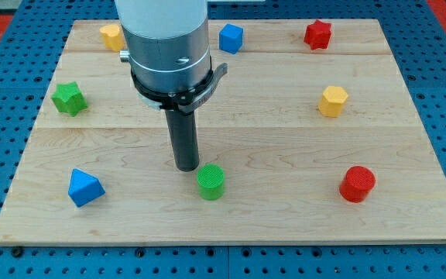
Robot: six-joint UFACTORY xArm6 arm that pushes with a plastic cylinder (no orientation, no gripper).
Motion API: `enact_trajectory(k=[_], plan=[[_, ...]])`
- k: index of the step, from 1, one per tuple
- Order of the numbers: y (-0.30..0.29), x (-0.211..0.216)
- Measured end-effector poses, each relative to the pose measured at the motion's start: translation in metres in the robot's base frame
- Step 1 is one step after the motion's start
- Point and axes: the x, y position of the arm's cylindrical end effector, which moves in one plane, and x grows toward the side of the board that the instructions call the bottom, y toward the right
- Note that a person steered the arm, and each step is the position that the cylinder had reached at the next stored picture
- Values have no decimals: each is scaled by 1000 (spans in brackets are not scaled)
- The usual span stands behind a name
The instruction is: Move your arm from bottom center to bottom right
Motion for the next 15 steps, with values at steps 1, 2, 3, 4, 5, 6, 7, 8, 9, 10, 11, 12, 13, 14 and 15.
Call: enact_trajectory(k=[1,2,3,4,5,6,7,8,9,10,11,12,13,14,15], plan=[[0,0],[0,0],[0,0],[3,0],[17,0],[21,-13],[22,-44],[50,-57],[67,-44],[80,-44],[98,-44],[99,-44],[91,-44],[74,-44],[65,-44]])
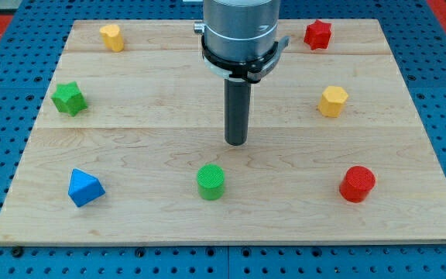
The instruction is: Move your arm from bottom center to bottom right
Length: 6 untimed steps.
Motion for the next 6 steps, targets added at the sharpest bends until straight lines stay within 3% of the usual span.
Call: enact_trajectory(k=[3,5,6], plan=[[21,0],[75,-2],[154,-20]])
